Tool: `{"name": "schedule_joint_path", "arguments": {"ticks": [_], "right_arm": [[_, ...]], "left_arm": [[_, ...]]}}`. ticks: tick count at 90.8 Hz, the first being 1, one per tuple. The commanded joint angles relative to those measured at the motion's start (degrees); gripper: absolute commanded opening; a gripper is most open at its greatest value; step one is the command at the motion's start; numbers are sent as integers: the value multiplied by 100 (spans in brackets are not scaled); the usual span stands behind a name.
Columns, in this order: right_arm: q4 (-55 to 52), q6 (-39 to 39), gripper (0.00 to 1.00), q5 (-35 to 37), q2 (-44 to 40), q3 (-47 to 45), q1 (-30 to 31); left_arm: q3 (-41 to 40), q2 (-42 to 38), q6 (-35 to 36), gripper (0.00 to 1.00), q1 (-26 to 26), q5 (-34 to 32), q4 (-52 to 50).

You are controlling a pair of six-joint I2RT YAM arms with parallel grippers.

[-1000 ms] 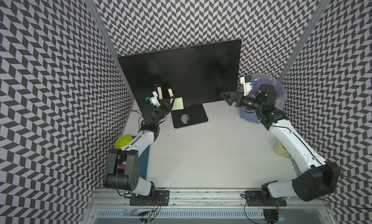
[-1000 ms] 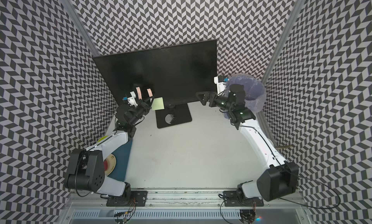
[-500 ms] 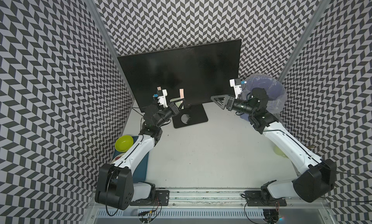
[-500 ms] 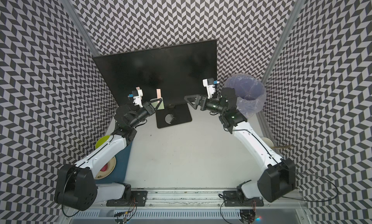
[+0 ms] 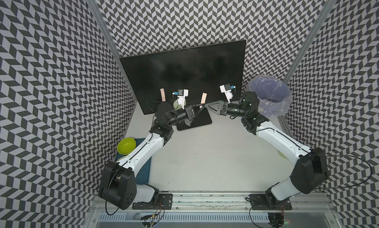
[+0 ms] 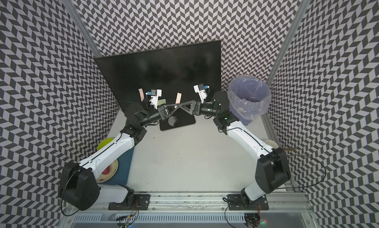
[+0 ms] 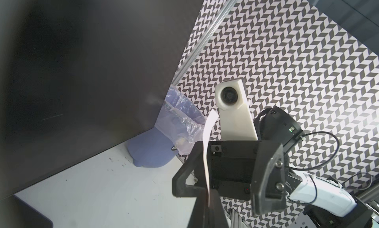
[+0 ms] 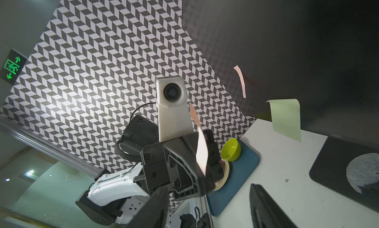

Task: Remove the sticky note from the monitor
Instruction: Tear off the sticky note from the monitor.

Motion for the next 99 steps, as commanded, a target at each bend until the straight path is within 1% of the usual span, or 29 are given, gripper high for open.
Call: {"name": "schedule_joint_path", "arguments": {"ticks": [1,28,40,61,83,88,92,96,99], "right_arm": [[508,70,57,-216,71,269,48],[544,137,37,-228,81,332,40],[522,139,34,-237,77,303,40],[489,122,24,-194,120,304,40],[428,104,8,-184,155,333,40],[405,92,4,-184,165,359,40],[383,71,1,-184,165,385,32],[319,29,0,-176,158,411,19],[252,-15,0,-164,152,432,-9]], "left_arm": [[202,53,270,0,-80,164,-171],[284,95,464,0,-114,153,-443],[320,99,485,0,-131,155,-460],[305,101,527,0,-140,208,-495],[271,19,568,0,-140,207,-554],[265,8,593,4,-136,203,-582],[268,-2,619,9,-140,199,-618],[263,-6,633,17,-140,195,-647],[269,-8,646,26,-140,192,-669]]}}
